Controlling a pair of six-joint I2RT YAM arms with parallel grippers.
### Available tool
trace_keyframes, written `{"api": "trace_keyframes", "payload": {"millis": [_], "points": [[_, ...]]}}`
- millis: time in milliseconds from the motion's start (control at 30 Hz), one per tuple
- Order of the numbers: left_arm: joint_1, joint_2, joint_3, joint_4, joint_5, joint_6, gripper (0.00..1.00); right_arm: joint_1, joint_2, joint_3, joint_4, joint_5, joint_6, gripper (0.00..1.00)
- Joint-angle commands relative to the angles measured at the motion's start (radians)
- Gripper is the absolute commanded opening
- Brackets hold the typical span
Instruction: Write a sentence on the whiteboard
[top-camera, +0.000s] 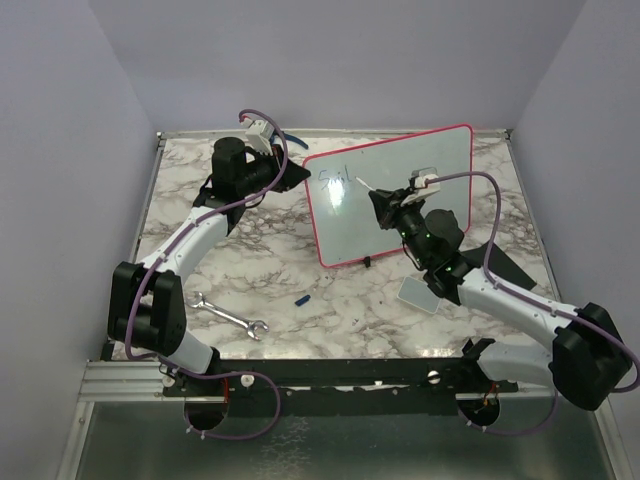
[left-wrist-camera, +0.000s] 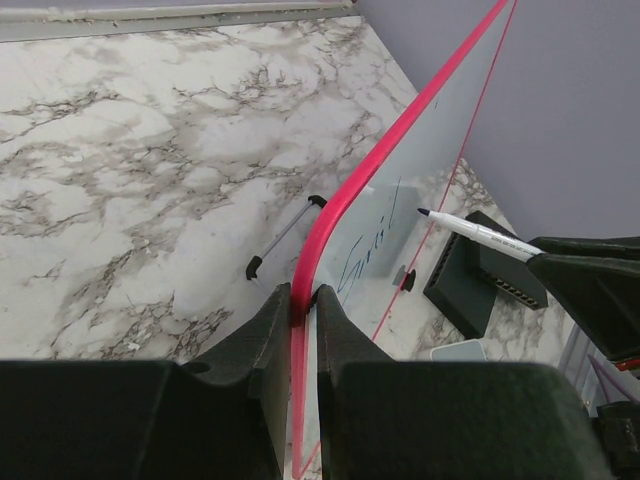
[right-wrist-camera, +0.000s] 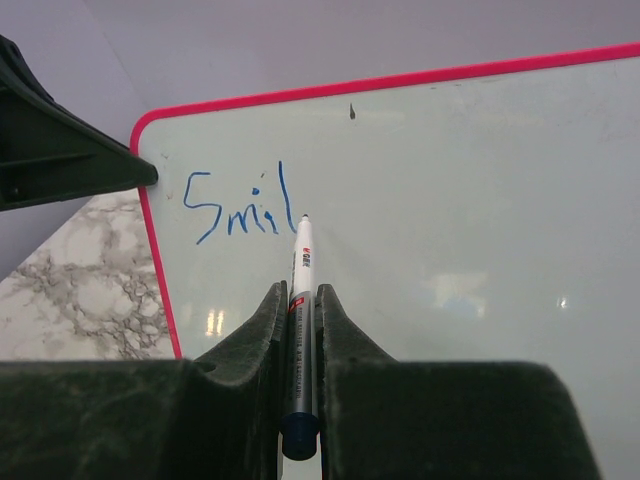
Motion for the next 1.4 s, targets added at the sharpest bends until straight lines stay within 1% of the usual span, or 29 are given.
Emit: {"api": "trace_keyframes", "payload": {"millis": [0, 600, 933, 1367], "points": [[-0.003, -0.040, -0.007, 0.023, 0.008, 0.009, 0.06, -0.004, 0.018, 0.025, -0.009, 0.028, -0.020, 0.00], [-0.004, -0.040, -0.009, 0.022, 0.008, 0.010, 0.06, -0.004, 0.057, 0.035, 0.013, 0.063, -0.041, 0.00], [-0.003, -0.041, -0.009, 0.023, 0.007, 0.011, 0.06, -0.007, 0.037, 0.028, 0.008, 0.102, -0.048, 0.00], [-0.003, -0.041, -0.007, 0.023, 0.008, 0.011, 0.06, -0.010, 0.070, 0.063, 0.021, 0.062, -0.056, 0.00]]}}
